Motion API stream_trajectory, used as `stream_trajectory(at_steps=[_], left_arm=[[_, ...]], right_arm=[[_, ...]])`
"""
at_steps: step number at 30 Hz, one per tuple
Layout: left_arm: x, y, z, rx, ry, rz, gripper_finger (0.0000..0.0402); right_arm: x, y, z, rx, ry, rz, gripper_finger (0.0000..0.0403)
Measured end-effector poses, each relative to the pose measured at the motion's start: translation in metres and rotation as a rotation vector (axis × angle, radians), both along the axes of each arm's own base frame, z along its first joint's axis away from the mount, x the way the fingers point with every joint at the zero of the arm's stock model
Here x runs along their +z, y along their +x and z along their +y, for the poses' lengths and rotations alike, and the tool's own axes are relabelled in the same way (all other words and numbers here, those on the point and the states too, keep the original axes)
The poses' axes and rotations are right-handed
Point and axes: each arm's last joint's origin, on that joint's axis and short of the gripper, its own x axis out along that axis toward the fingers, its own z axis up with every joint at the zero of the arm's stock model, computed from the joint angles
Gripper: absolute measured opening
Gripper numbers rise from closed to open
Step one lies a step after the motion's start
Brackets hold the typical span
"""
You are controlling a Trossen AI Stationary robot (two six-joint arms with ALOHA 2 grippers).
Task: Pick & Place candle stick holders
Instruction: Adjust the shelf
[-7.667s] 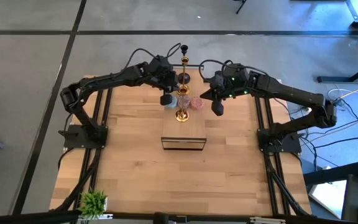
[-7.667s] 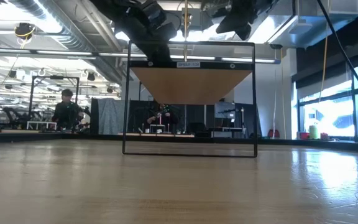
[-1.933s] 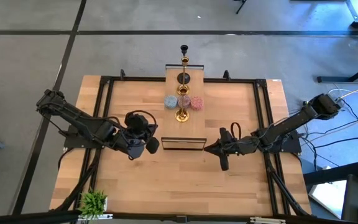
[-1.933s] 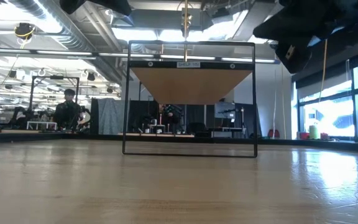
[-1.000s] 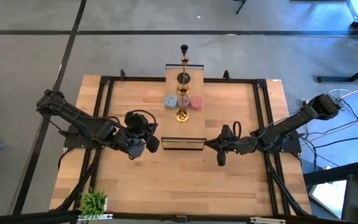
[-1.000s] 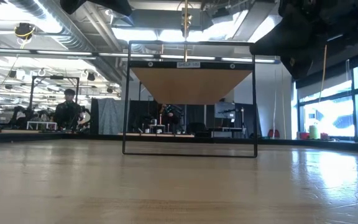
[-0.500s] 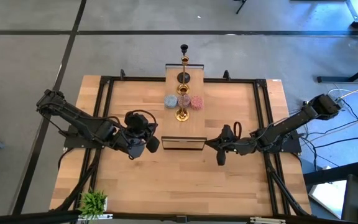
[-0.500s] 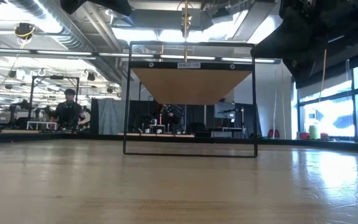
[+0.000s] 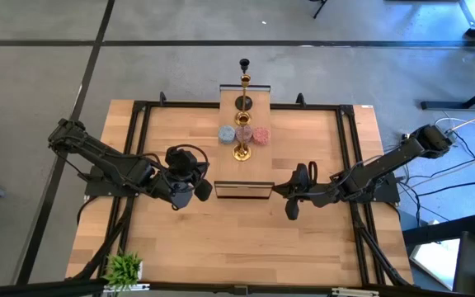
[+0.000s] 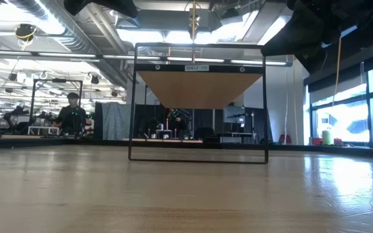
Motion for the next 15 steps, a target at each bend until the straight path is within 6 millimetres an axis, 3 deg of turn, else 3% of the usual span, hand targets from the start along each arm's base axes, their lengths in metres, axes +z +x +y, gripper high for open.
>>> stream_trajectory(at_steps=[10, 15], left_arm=[[-0.004, -0.003, 0.003, 0.000, -0.022, 0.058, 0.0001], [-0.032, -0.008, 0.010, 0.083, -0.098, 0.184, 0.0001]], right_arm=[[-0.001, -0.004, 0.006, -0.003, 0.009, -0.001, 0.0000], [-0.001, -0.005, 0.009, -0.002, 0.025, -0.004, 0.0000]])
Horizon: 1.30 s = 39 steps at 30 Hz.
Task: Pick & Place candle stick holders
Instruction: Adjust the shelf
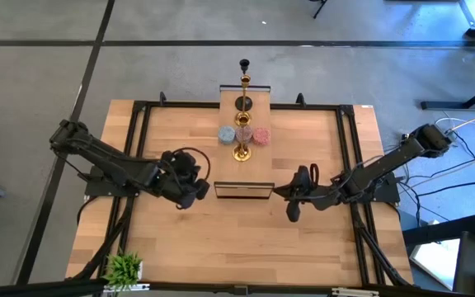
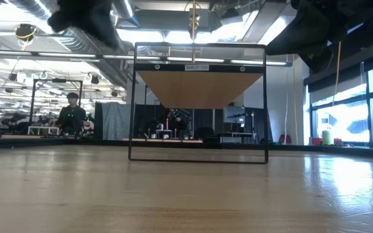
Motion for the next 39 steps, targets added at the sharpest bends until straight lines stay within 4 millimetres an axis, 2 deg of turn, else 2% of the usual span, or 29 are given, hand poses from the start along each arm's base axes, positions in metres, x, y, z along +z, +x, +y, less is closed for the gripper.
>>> stream_trajectory(at_steps=[3, 8, 12, 17, 23, 39], left_arm=[[-0.029, -0.004, 0.000, 0.050, -0.093, -0.009, 0.0001], [-0.073, -0.010, -0.016, 0.072, -0.196, -0.204, 0.0001], [-0.091, -0.011, -0.021, 0.055, -0.241, -0.313, 0.0001], [-0.095, -0.011, -0.020, 0.054, -0.243, -0.349, 0.0001], [-0.089, 0.001, -0.019, -0.051, -0.291, -0.373, 0.0001], [-0.085, 0.010, -0.010, -0.099, -0.311, -0.386, 0.0001]], right_arm=[[0.000, -0.001, 0.002, 0.003, 0.005, -0.002, 0.0000], [-0.001, -0.004, 0.007, 0.003, 0.015, 0.000, 0.0000], [-0.001, -0.006, 0.009, 0.002, 0.016, 0.003, 0.0000], [-0.002, -0.007, 0.011, 0.006, 0.019, 0.006, 0.0000], [-0.002, -0.008, 0.011, 0.006, 0.018, 0.008, 0.0000], [-0.003, -0.009, 0.011, -0.006, 0.032, 0.011, 0.0000]])
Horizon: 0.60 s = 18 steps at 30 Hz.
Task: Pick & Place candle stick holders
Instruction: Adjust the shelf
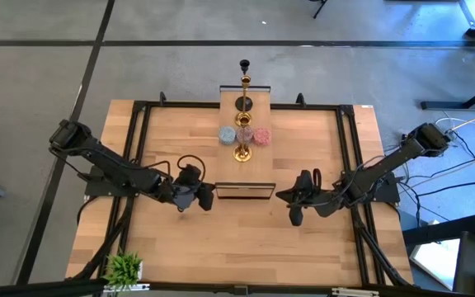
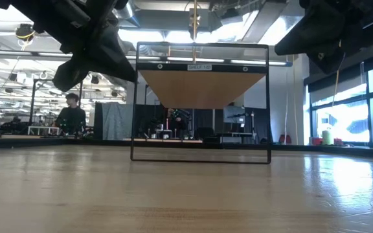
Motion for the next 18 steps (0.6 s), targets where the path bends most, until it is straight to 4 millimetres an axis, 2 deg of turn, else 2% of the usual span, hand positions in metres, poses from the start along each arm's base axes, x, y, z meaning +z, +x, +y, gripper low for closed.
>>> stream_trajectory(at_steps=[18], left_arm=[[0.0034, 0.0031, 0.0001, -0.018, 0.010, -0.032, 0.0001]], right_arm=[[0.0000, -0.0001, 0.0002, 0.000, 0.002, 0.000, 0.0000]])
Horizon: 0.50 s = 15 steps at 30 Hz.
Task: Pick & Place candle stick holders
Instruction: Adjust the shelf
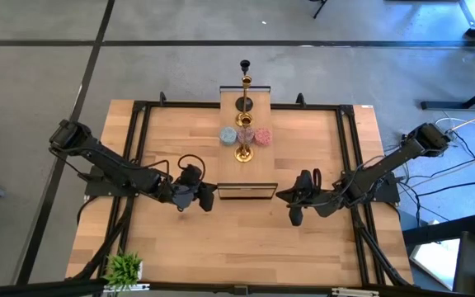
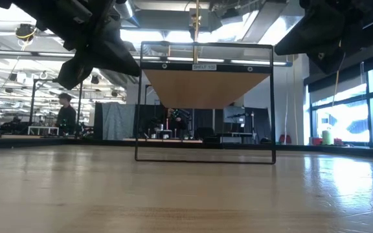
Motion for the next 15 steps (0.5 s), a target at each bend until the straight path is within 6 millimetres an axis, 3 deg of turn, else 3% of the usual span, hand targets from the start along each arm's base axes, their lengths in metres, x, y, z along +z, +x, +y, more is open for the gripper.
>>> stream_trajectory(at_steps=[15], left_arm=[[0.0036, 0.0067, 0.0088, -0.037, 0.005, -0.020, 0.0001]], right_arm=[[0.0001, -0.0006, 0.0010, 0.001, -0.002, -0.002, 0.0000]])
